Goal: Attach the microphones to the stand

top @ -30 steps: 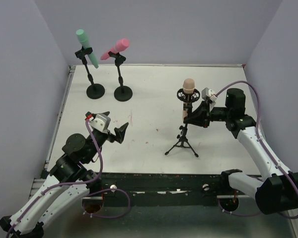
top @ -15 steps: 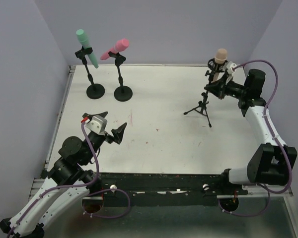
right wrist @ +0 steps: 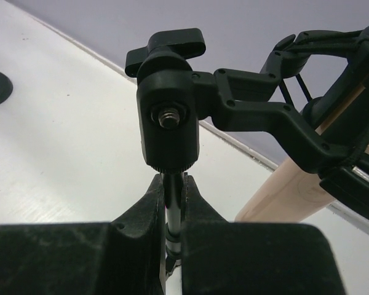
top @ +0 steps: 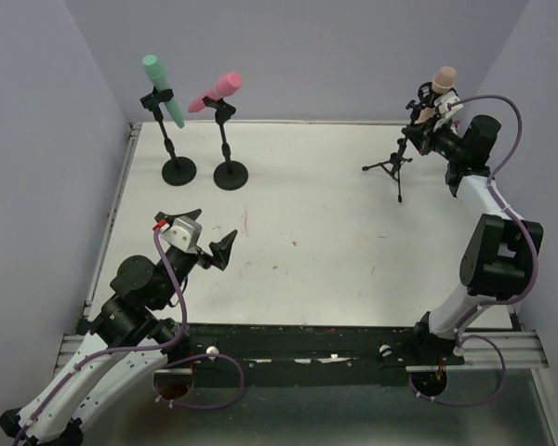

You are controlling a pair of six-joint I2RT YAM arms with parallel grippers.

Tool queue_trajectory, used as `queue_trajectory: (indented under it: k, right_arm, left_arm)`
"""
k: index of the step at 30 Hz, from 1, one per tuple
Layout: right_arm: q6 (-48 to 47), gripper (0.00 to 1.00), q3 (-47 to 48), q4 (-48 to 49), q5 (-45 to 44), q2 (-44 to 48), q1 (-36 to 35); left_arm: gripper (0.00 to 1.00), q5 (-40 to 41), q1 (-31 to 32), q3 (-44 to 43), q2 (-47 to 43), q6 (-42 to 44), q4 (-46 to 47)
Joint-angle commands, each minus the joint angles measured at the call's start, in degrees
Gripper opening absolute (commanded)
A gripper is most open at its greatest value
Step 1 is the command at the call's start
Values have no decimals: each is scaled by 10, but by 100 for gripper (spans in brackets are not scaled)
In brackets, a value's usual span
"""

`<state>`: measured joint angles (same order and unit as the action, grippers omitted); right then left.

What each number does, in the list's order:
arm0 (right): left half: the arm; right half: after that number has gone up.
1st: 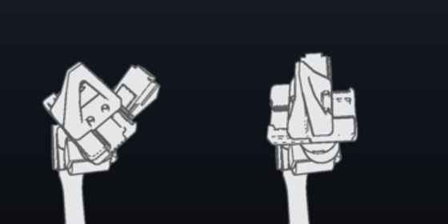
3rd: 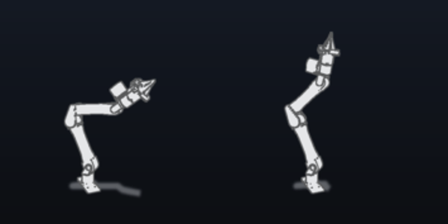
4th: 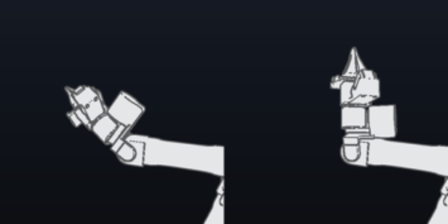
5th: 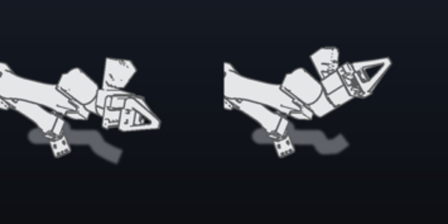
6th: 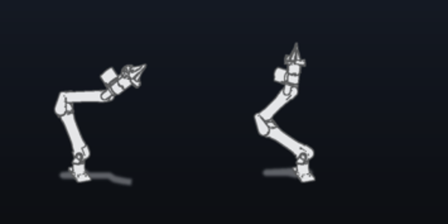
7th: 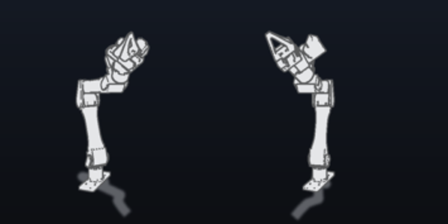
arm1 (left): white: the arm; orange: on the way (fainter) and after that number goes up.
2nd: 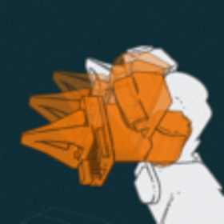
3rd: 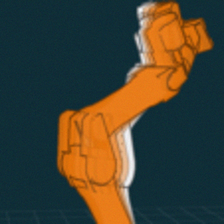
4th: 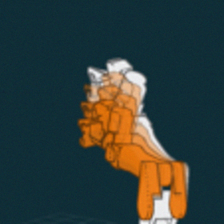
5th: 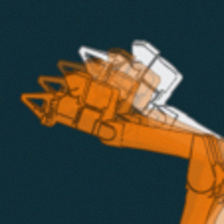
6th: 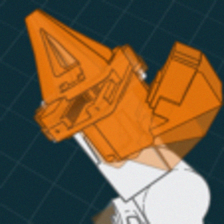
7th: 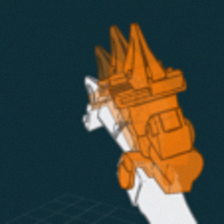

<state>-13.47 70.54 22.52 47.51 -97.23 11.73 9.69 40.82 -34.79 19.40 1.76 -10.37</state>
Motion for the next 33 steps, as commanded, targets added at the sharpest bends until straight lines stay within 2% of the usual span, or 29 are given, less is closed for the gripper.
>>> queue_trajectory:
  k: [1,17,20,24,28,33]
  right_arm:
    - [3,8,10,77,-6,-10,5]
    - [-25,22,-9,15,4,-15,6]
    - [-30,30,-14,7,-2,-13,6]
    - [-30,32,-19,2,-5,-7,6]
    - [-26,40,-23,-2,-10,-5,7]
    - [-23,41,-34,-6,-8,4,10]
  left_arm:
    - [98,12,-4,2,2,8,1]
    - [98,10,-4,1,-9,7,-3]
    - [98,9,-3,1,-10,7,-3]
    - [98,9,-4,0,-12,7,-4]
    - [98,9,-3,0,-16,7,-4]
    - [98,9,-4,2,-23,7,-5]
